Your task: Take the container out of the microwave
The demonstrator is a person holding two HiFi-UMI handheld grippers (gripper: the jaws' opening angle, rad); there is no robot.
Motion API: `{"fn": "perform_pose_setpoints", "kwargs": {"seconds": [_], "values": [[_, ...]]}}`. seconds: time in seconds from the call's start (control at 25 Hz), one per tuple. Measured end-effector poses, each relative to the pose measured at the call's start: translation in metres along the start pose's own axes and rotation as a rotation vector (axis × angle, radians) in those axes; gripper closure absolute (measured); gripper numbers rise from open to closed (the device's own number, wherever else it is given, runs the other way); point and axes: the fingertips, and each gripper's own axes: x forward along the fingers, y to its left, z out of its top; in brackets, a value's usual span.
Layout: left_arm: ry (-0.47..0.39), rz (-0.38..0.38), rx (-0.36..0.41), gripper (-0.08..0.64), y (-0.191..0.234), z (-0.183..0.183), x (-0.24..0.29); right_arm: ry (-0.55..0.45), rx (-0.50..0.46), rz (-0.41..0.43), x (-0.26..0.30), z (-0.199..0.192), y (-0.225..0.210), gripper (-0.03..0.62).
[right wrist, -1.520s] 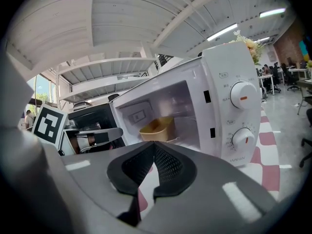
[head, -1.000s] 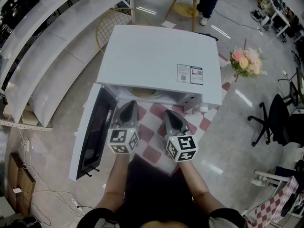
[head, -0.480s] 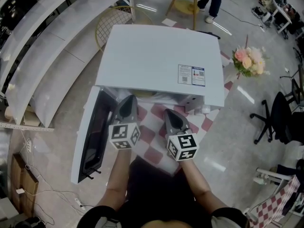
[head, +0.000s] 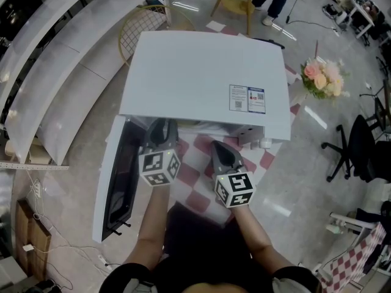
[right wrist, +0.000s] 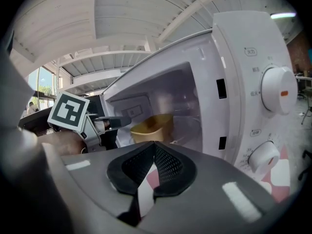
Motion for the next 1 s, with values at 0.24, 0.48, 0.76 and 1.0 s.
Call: {"fn": "perform_pose_setpoints", "kwargs": {"seconds": [0.24,0.48,0.76,1.0], "values": [[0.037,0.006,0.028,0.437,0.007,-0.007,0.015,0.018,0.007,-0.008,0.004,-0.005,-0.003,0.591],[0.057,0.01,0.011,0.434,0.011,-0.011,0.024,0.028,0.013,-0.008,0.009,-0.009,-0.003,0.591],[0.091,0.011,-0.013,0.43,0.015,-0.015,0.032,0.035,0.017,-0.006,0.012,-0.011,0.0,0.591],[0.133,0.006,-0.03,0.419,0.017,-0.02,0.037,0.04,0.021,-0.022,0.012,-0.013,-0.005,0.591]]}}
